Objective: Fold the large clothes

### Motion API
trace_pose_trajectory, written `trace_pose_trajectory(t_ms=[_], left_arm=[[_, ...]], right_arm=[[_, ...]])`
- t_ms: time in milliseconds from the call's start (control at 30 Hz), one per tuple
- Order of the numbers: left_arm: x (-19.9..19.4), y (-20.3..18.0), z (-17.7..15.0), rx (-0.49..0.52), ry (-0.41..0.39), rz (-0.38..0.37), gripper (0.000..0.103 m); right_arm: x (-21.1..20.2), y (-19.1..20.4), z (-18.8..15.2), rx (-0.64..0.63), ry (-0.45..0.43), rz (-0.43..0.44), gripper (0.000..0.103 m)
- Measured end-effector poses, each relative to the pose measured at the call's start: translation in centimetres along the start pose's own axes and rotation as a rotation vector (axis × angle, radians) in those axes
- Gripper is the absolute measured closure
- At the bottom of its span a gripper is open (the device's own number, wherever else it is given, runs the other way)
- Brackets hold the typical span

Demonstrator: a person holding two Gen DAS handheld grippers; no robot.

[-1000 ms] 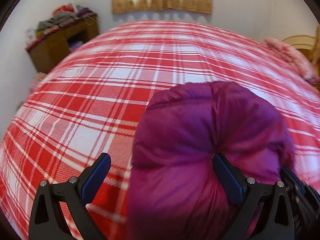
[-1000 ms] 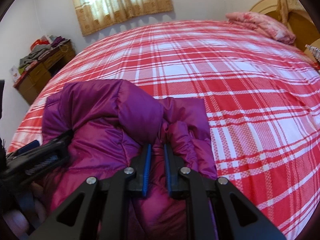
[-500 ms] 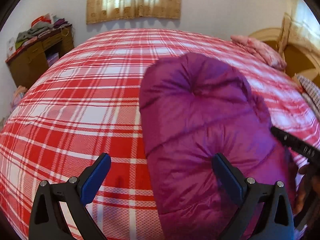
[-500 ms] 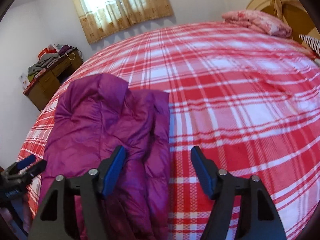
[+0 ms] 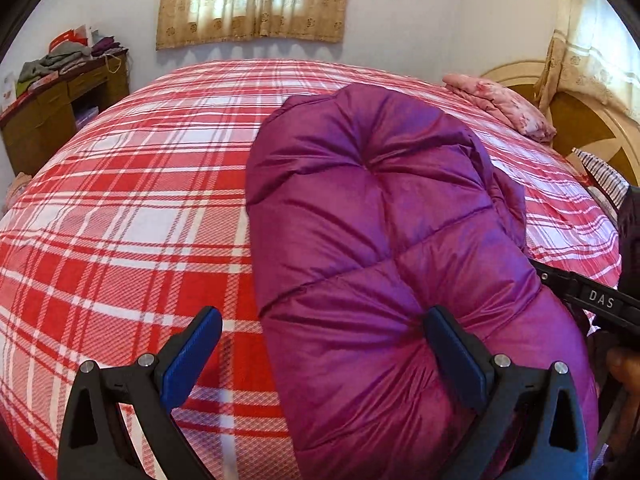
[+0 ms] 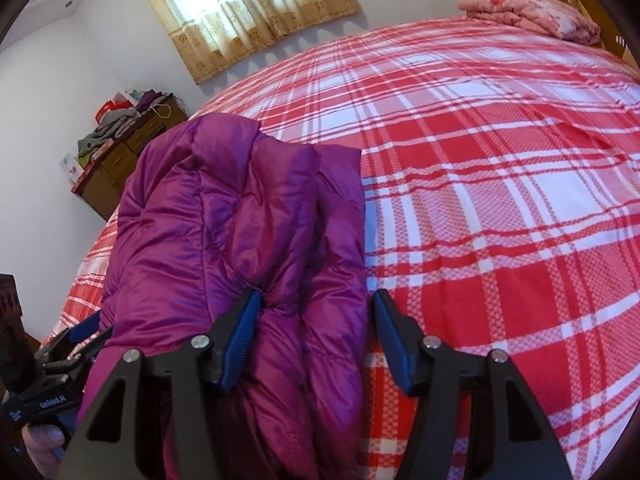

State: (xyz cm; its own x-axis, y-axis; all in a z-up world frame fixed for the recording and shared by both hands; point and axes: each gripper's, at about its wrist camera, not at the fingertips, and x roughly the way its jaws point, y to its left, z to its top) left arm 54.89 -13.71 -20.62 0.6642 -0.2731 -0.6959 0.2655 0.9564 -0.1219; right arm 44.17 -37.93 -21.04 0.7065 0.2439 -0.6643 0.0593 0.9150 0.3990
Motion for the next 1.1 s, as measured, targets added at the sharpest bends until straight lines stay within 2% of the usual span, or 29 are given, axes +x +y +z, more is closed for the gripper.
trace_pose_trajectory(t_ms=[33, 67, 100, 133, 233, 300, 333, 367, 400, 433, 467, 500, 600, 767, 967, 1100], left_arm=[[0.0, -0.4, 0.1, 0.013, 0.0, -0.003, 0.001], [0.0, -0.8, 0.2, 0.03, -0.003, -0.007, 0.004], [-0.2, -1.1, 0.2, 0.043, -0.004, -0.017, 0.014], [-0.4, -1.6, 0.2, 0.063, -0.005, -0.041, 0.017], [-0.2, -1.9, 0.3, 0.078, -0.006, -0.029, 0.017], [0.3, -1.4, 0.4, 0.041, 0.016, -0.058, 0.018], [0.4, -1.3, 0.5, 0.031, 0.021, -0.069, 0.021], [0.2, -1.6, 0.5, 0.043, 0.011, -0.072, 0.032], [-0.1, -1.9, 0.4, 0.06, 0.0, -0.062, 0.051], [-0.6, -2.6, 0.3, 0.093, -0.019, -0.033, 0.06], [-1.4, -3.3, 0.3, 0.132, -0.038, -0.004, 0.073], [-1.8, -3.4, 0.4, 0.14, -0.046, 0.003, 0.08], [-4.3, -3.0, 0.8, 0.108, -0.076, -0.001, 0.085], [-9.2, -2.6, 0.7, 0.134, -0.132, 0.076, 0.087], [-13.6, 0.0, 0.4, 0.1, -0.179, 0.153, 0.089], [-15.6, 2.1, -0.2, 0.092, -0.194, 0.191, 0.091]], right_arm=[[0.0, 0.2, 0.0, -0.008, 0.005, -0.001, 0.043], [0.1, 0.4, 0.1, -0.015, 0.006, 0.003, 0.048], [0.0, 0.5, 0.0, -0.018, 0.004, 0.025, 0.059], [-0.1, 0.8, -0.2, -0.021, 0.004, 0.055, 0.062], [0.0, 1.2, -0.6, -0.035, 0.008, 0.066, 0.062], [0.3, 0.7, -0.5, 0.0, 0.018, 0.09, 0.062], [0.5, 0.5, -0.4, 0.015, 0.026, 0.105, 0.062], [0.5, 0.3, -0.3, 0.022, 0.032, 0.114, 0.063], [0.4, 0.3, -0.3, 0.021, 0.032, 0.117, 0.069], [0.2, 0.5, -0.4, 0.012, 0.029, 0.125, 0.08], [-0.2, 0.8, -0.6, -0.003, 0.018, 0.137, 0.082], [-0.7, 1.0, -0.8, -0.013, 0.002, 0.144, 0.084], [-2.5, 1.2, -1.5, 0.02, -0.051, 0.194, 0.086], [-5.4, 3.9, -2.0, -0.004, -0.109, 0.251, 0.086], [-7.1, 8.6, -1.8, -0.081, -0.135, 0.32, 0.086], [-6.4, 11.5, -1.8, -0.115, -0.124, 0.36, 0.087]])
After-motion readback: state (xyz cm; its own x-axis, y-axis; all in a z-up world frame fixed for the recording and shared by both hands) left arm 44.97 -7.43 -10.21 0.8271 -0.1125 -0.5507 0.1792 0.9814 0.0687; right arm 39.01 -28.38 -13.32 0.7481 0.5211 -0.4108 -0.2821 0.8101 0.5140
